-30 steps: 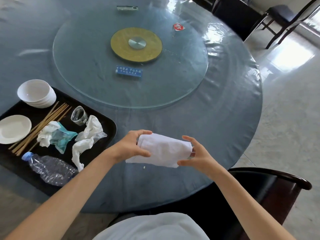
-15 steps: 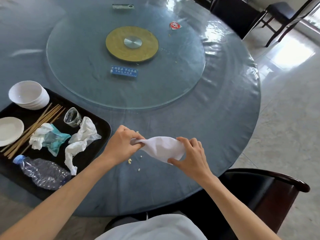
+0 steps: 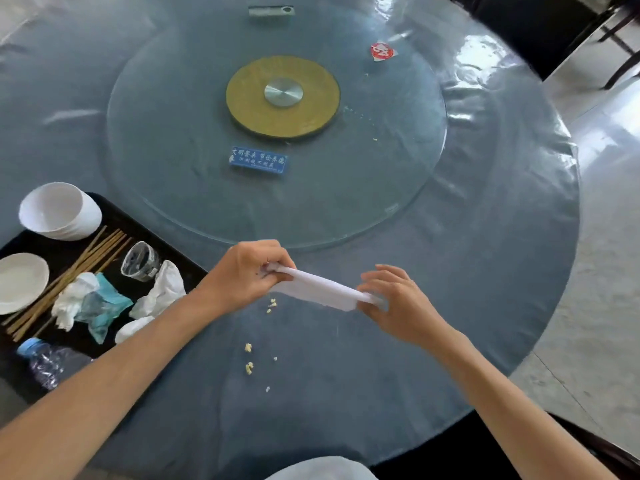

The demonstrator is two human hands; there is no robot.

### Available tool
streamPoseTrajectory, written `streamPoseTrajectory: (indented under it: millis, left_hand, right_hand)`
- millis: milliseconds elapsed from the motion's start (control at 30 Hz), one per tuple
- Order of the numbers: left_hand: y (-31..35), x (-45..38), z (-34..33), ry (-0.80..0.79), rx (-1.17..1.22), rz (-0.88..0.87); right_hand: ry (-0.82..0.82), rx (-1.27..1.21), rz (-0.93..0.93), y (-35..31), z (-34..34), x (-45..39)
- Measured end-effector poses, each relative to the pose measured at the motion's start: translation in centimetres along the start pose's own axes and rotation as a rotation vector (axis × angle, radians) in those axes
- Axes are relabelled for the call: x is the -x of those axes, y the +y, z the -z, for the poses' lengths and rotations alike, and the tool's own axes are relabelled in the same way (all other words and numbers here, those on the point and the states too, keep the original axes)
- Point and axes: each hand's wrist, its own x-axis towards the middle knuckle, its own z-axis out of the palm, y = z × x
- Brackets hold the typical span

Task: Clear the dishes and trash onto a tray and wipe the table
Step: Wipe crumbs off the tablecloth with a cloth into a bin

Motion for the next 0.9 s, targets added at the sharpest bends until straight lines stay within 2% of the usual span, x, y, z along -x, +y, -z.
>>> streamPoseTrajectory:
  millis: [100, 300, 367, 467, 567, 600, 700, 800, 900]
  left_hand:
    - [0.5, -2.9, 1.8, 0.009, -0.023, -0.098]
    - [-1.9, -8.6, 4.3, 0.051, -0.089, -0.157]
    - [-3.6, -10.3, 4.9, 0.128, -0.078, -0.13]
    - [-6.8, -13.1, 5.7, 0.337, -0.222, -0.117]
    - [-11.0, -15.3, 6.1, 0.512, -0.277, 0.123]
    - [-12.7, -15.7, 5.8, 0.491, -0.293, 0.202]
    - [-17.6, -15.4, 3.5, 0.262, -0.375, 0.411]
    - [-21.5, -14.0, 0.4, 0.18, -0.4, 0.599]
    - [-23.0, -13.2, -1.9, 0.264, -0.475, 0.593]
  right_hand:
    - [-0.123, -0.048, 0.12, -1.1, 1.6, -3.9]
    - [-0.156, -0.071, 0.35, -4.3, 2.7, -13.9]
    - [-0.214, -0.171, 0.342, -4.7, 3.0, -17.0]
    - [-0.242, -0.264, 0.238, -4.7, 3.8, -22.3]
    - [-0.084, -0.273, 0.153, -3.8, 5.5, -29.8]
    - [-0.019, -0.253, 0.115, -3.2, 6.3, -32.7]
    - [0.096, -0.146, 0.02, -1.7, 8.7, -40.8]
    - [0.03, -0.017, 0.034, 0.5, 9.0, -47.0]
    - [-0.176, 0.311, 0.017, 2.6, 6.8, -50.6]
